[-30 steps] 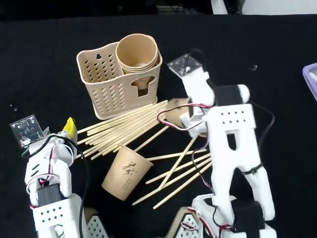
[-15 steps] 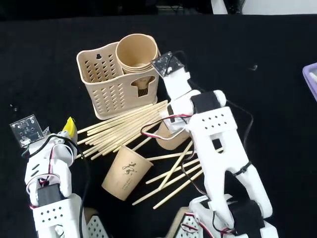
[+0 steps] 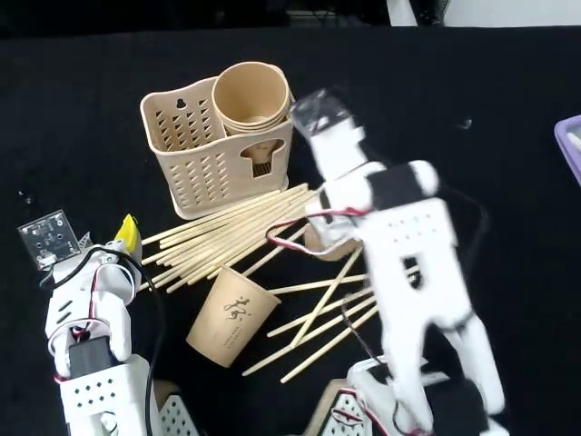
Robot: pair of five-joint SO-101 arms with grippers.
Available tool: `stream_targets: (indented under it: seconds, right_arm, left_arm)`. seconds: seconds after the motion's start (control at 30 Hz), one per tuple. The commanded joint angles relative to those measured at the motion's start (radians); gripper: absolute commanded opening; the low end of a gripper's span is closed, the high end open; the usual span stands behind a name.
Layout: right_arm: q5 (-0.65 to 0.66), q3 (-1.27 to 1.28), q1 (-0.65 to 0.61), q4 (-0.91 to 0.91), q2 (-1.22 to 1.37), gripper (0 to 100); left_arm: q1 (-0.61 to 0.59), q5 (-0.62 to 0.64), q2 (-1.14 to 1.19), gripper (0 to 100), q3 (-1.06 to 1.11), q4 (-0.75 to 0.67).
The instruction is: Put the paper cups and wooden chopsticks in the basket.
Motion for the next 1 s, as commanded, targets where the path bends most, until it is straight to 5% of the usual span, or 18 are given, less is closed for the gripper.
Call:
stream_targets:
  seconds: [0.0,0.47,0.73,0.97]
  right_arm:
    - [-0.005,-0.26,0.005,0.1,-0.137,1.1]
    - [-0.005,-0.401,-0.201,-0.523,-0.015,1.1]
    - [0.21,-0.4,-0.218,-0.546,0.15,1.1]
    - [0.219,-0.424,-0.221,-0.466,0.173,1.9]
  left_arm:
    - [-0.002,-0.011,-0.012,24,0.024,0.003]
    - [-0.002,-0.011,-0.012,24,0.024,0.003]
    - [-0.002,-0.011,-0.012,24,0.024,0.003]
    - [-0.002,-0.011,-0.012,24,0.024,0.003]
